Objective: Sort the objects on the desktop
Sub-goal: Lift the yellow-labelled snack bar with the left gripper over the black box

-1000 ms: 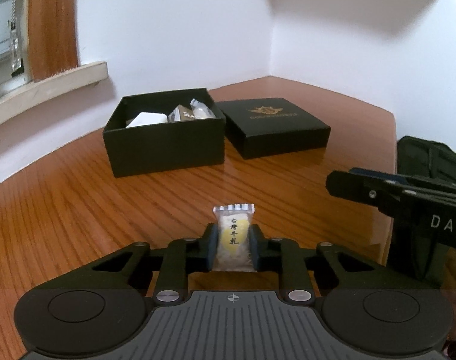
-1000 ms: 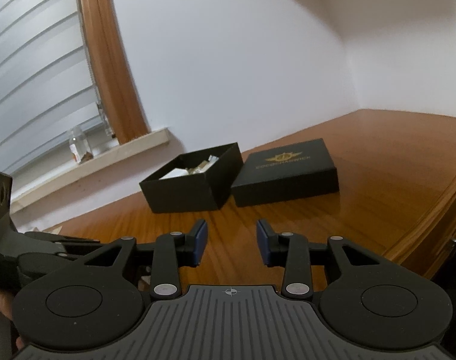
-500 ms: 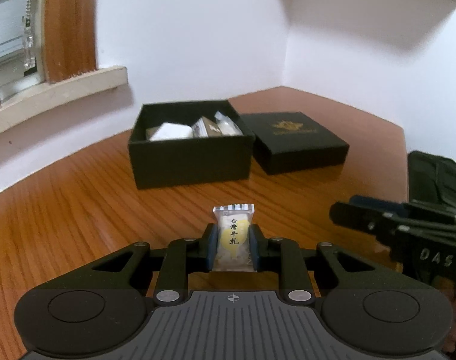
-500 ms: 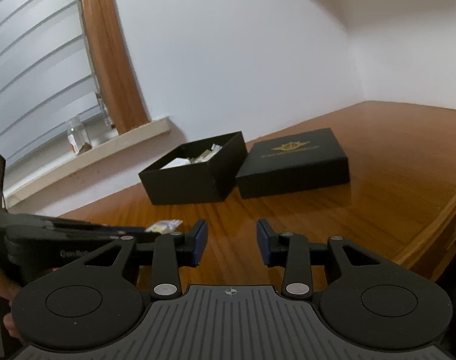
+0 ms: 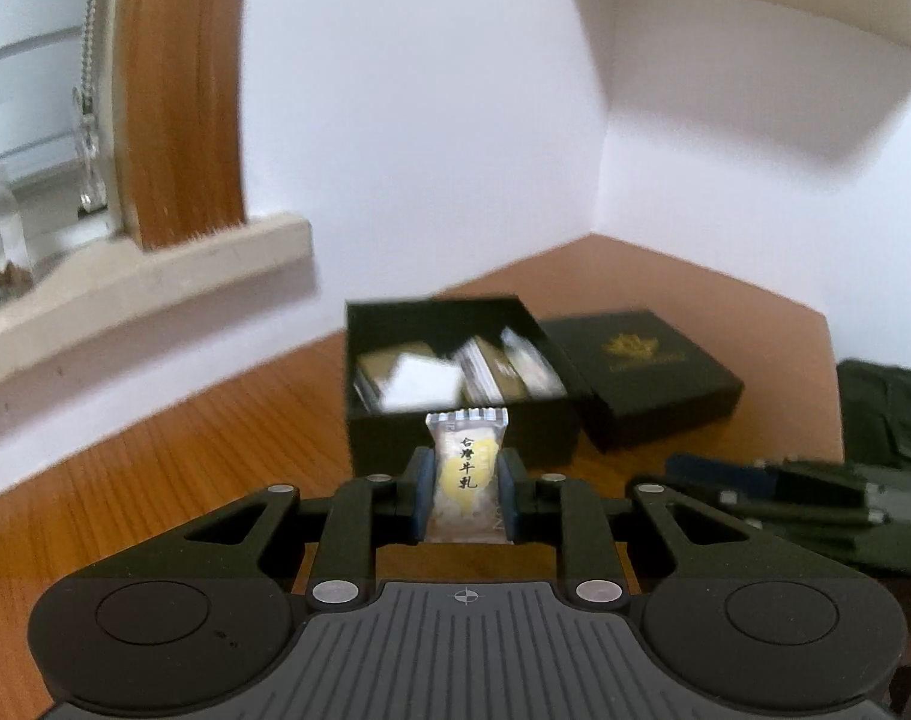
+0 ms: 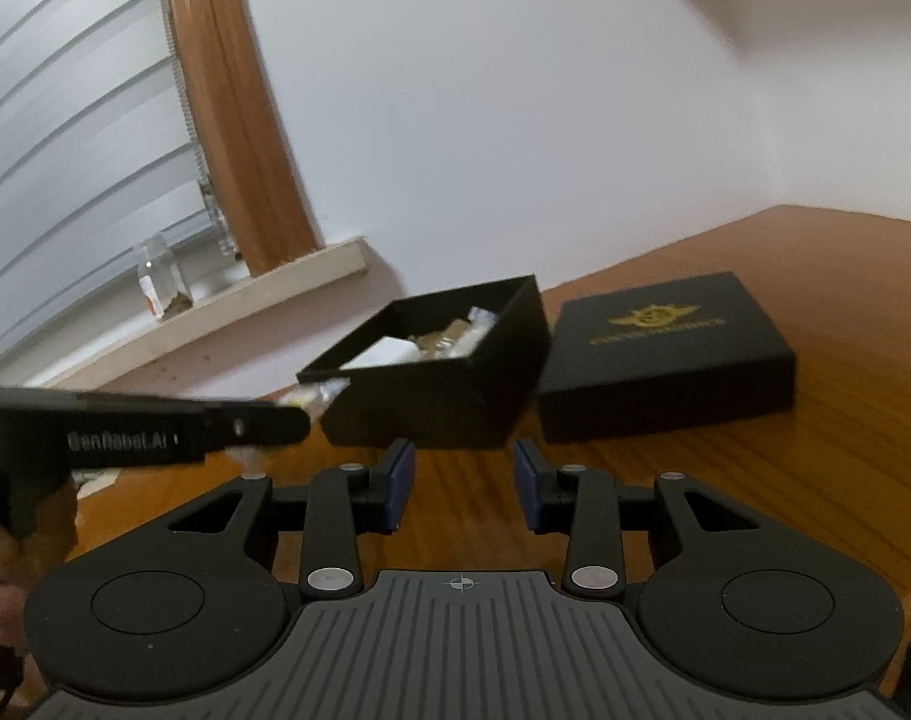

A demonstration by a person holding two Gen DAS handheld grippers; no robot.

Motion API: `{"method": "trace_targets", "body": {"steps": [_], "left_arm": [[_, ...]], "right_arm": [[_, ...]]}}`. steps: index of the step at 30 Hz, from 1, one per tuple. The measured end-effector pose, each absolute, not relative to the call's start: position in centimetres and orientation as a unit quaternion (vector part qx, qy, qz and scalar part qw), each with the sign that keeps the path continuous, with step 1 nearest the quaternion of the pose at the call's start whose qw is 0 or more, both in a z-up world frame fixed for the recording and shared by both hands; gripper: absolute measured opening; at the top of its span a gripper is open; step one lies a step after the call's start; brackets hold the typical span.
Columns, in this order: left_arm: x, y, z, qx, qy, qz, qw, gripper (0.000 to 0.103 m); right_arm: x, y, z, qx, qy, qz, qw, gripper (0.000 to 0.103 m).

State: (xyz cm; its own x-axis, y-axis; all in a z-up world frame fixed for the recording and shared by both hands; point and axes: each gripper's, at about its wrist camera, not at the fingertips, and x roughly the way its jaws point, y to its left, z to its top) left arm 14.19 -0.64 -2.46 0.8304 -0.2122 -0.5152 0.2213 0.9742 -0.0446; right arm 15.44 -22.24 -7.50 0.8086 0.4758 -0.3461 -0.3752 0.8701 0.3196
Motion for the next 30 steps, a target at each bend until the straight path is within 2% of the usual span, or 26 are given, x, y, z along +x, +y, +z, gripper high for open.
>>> {"method": "trace_targets", "body": {"steps": [1,2,4,6,7,8,10,17,30], "left_arm": [[14.5,-0.3,-2.1,0.007,0.265,-0.113,0.958,0.024],[14.8,0.0,-1.7,0.006,0.261,-0.114,0.959,0.024],[15.5,0.5,-1.0,0.005,0.255,-0.116,0.960,0.024],[16.3,0.8,-0.4,0.007,0.248,-0.119,0.961,0.024],[16.7,0.8,-0.1,0.009,0.245,-0.122,0.962,0.024],[17.1,0.8,0.0,0.009,0.243,-0.125,0.962,0.024],[17.9,0.7,0.3,0.009,0.240,-0.131,0.962,0.024],[20.6,0.1,0.3,0.004,0.238,-0.153,0.959,0.025],[24.7,0.5,-1.3,-0.011,0.248,-0.150,0.957,0.024]], "right_arm": [[15.6,-22.0,-7.4,0.117,0.212,0.226,0.943,0.039],[15.8,-21.7,-7.3,0.116,0.212,0.227,0.943,0.048],[16.2,-21.3,-7.1,0.117,0.212,0.234,0.942,0.059],[16.5,-20.9,-6.9,0.117,0.210,0.243,0.940,0.064],[16.7,-20.7,-6.7,0.115,0.209,0.246,0.940,0.070],[16.8,-20.6,-6.6,0.115,0.205,0.246,0.940,0.082],[17.1,-20.4,-6.7,0.120,0.194,0.244,0.942,0.094],[17.5,-19.9,-7.2,0.118,0.202,0.261,0.937,0.101],[17.9,-19.8,-7.7,0.123,0.232,0.237,0.935,0.101]]}}
